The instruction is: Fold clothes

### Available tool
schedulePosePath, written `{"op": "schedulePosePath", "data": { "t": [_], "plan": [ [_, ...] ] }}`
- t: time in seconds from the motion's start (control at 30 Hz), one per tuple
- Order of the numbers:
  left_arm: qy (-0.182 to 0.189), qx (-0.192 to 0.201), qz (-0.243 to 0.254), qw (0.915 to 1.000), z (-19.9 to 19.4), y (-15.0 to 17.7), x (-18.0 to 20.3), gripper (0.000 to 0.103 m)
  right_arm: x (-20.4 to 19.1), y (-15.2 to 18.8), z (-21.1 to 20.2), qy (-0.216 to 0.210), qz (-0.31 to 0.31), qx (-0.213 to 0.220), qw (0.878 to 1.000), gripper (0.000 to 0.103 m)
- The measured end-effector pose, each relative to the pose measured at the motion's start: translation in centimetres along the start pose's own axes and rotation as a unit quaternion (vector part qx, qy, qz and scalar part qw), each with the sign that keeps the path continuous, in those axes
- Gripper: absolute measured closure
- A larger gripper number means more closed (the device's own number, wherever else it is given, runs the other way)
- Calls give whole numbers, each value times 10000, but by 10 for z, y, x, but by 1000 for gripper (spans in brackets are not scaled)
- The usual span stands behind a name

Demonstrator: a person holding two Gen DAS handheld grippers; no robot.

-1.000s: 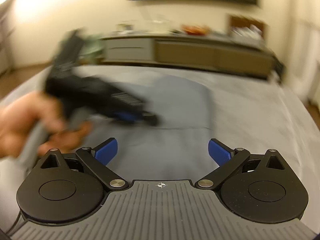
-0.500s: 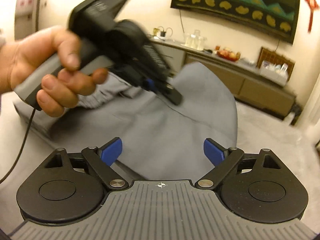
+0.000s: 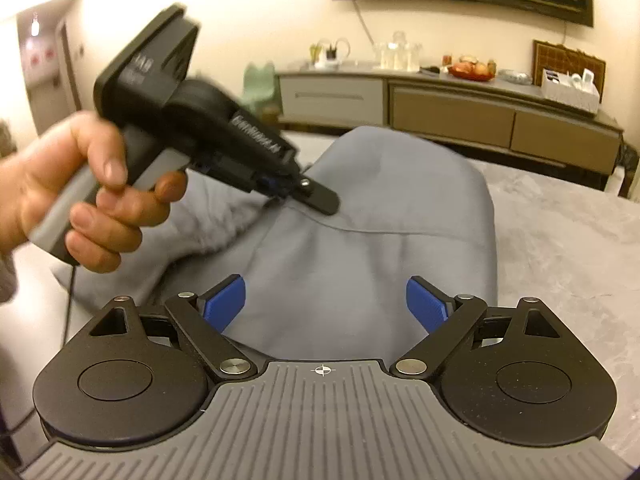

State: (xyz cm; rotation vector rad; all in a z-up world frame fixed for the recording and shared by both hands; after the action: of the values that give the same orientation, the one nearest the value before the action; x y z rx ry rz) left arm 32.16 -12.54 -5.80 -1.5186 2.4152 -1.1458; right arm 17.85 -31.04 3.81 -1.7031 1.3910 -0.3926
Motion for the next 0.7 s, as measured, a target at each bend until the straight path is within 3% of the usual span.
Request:
{"op": "schedulePosePath", "data": {
  "t": [0.07,0.13,0.2,0.27,0.37,0.43,0.53,0.57,0.6,0.63,0.7],
  "plan": [
    [-305,-227,-79,9992,9,1,-16,93,8,-4,2,-15,264,27,9996,15],
    [-393,-457,-183,9980,22,12,-24,89,20,1,14,156,450,-207,9987,41],
    [-395,-485,-333,9975,26,23,-26,78,30,11,29,384,472,-531,9967,51],
    [-306,-276,-449,9981,14,34,-23,71,37,24,44,625,393,-886,9933,52],
    [-191,-62,-499,9986,-4,54,-12,54,39,27,43,648,264,-1156,9908,51],
    [-77,-157,-488,9987,-7,73,-3,54,37,20,34,549,241,-1166,9914,50],
    [-97,-122,-244,9996,-9,90,14,60,36,1,13,293,521,-508,9969,51],
    [-158,-115,-192,9996,-9,91,16,75,35,-3,9,227,597,-294,9975,54],
    [-98,-115,-246,9996,-8,91,15,83,34,-7,7,183,650,-137,9976,65],
    [-5,-110,-319,9994,-8,90,15,87,36,-5,12,255,616,-193,9976,73],
    [276,-64,-492,9984,-11,88,17,92,43,8,32,698,396,-611,9949,77]
  ]
}}
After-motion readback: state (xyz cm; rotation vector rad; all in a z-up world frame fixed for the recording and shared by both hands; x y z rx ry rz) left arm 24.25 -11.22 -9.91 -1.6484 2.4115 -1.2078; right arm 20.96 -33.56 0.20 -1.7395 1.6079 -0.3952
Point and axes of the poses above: each gripper's, at about its wrist camera, not at the fingertips, and z roughly the way its jaws point, x to its right, y to its underside, the point moved 6 cm from there along z, roughly the way its jaws point, and after that the axes turned 12 degrees about z, right-handed, at the moved point
